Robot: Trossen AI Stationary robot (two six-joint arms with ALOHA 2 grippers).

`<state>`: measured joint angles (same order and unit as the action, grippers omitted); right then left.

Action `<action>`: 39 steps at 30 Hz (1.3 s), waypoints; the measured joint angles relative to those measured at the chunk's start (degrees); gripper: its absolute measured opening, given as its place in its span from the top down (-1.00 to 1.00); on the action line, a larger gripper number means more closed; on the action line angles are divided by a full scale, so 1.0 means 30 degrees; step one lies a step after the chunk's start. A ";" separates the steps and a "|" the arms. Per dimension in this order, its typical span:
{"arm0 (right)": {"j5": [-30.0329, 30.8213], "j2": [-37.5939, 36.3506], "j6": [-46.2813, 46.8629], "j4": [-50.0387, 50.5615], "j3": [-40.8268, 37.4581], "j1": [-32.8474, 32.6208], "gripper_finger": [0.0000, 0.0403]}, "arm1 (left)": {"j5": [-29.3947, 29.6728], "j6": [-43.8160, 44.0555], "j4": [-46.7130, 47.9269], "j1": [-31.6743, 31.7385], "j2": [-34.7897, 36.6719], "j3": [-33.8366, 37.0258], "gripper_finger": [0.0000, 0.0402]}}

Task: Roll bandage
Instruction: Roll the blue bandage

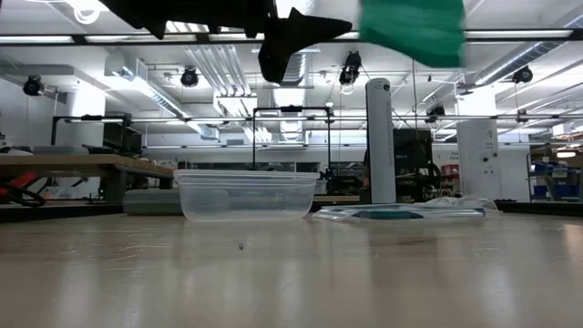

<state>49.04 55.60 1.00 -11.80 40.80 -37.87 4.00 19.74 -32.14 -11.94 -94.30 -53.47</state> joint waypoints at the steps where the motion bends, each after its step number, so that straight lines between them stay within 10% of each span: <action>1: 0.0000 0.0004 0.0225 0.0233 0.0000 0.0000 0.99 | -0.0357 -0.0174 -0.0110 0.0000 0.0000 0.0000 0.02; 7: -0.0003 0.0004 0.0662 0.0945 0.0000 0.0000 0.99 | -0.1833 -0.0797 -0.0424 0.0006 0.0086 -0.0015 -0.18; 19: -0.0561 0.0150 0.0687 0.2298 0.0022 -0.0281 0.99 | -0.1069 -0.1928 -0.2988 0.0346 0.0333 -0.0029 0.17; 39: -0.0437 0.0368 -0.1254 0.2510 0.0029 -0.0514 0.99 | -0.0442 -0.4006 -0.3018 0.0393 0.0342 -0.0590 0.12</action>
<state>47.72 56.71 -2.76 -4.27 40.88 -39.41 2.68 7.72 -41.19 -10.76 -93.27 -55.24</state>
